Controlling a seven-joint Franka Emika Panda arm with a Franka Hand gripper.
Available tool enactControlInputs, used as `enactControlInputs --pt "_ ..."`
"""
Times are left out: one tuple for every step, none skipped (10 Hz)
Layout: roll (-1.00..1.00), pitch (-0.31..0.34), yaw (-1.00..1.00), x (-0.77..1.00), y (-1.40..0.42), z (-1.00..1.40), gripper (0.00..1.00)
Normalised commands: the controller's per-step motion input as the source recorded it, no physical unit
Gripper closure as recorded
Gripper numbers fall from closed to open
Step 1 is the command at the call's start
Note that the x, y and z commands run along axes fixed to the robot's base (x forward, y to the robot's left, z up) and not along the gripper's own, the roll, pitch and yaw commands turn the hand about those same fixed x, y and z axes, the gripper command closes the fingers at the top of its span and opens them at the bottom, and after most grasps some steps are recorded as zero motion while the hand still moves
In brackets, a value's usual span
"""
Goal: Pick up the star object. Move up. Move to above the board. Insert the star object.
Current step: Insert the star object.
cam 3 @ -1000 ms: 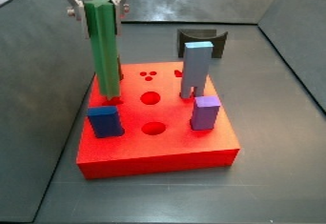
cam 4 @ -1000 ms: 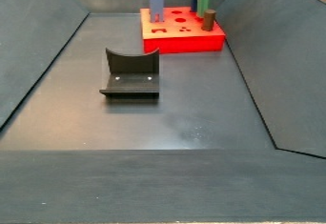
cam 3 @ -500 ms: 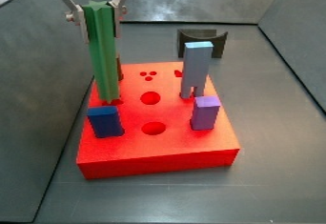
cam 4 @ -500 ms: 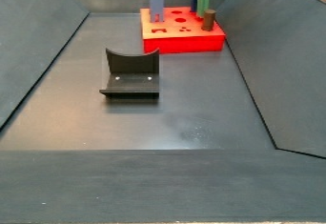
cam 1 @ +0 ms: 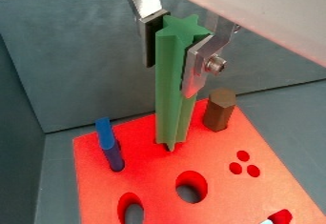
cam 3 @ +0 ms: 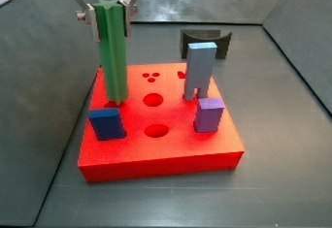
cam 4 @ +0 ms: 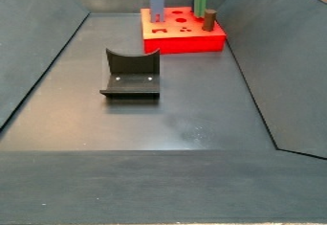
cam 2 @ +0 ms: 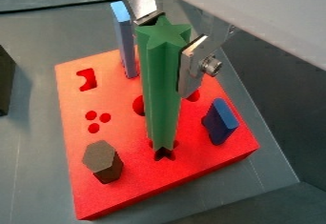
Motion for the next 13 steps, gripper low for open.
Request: enactControlInputs --pt "0.01 0.009 0.00 0.00 0.00 -0.11 1.00" --pt "0.00 0.000 0.00 0.00 0.00 -0.14 1.00" --pt "0.00 0.000 0.00 0.00 0.00 -0.14 1.00" --pt "0.00 0.000 0.00 0.01 -0.03 -0.12 1.00" --pt "0.00 0.000 -0.04 0.09 -0.03 -0.09 1.00" --pt "0.00 0.000 -0.04 0.07 -0.04 -0.11 1.00" --pt "0.00 0.000 -0.03 0.01 -0.05 -0.17 1.00" --pt "0.00 0.000 -0.03 0.03 -0.06 -0.23 1.00" --pt "0.00 0.000 -0.03 0.05 -0.07 -0.36 1.00" --pt "0.00 0.000 -0.06 0.07 -0.06 -0.64 1.00" --pt "-0.02 0.000 -0.03 0.00 0.01 -0.50 1.00" --pt "-0.04 0.000 -0.11 -0.05 0.00 -0.23 1.00" --pt "-0.04 0.000 -0.08 -0.01 0.00 -0.23 1.00"
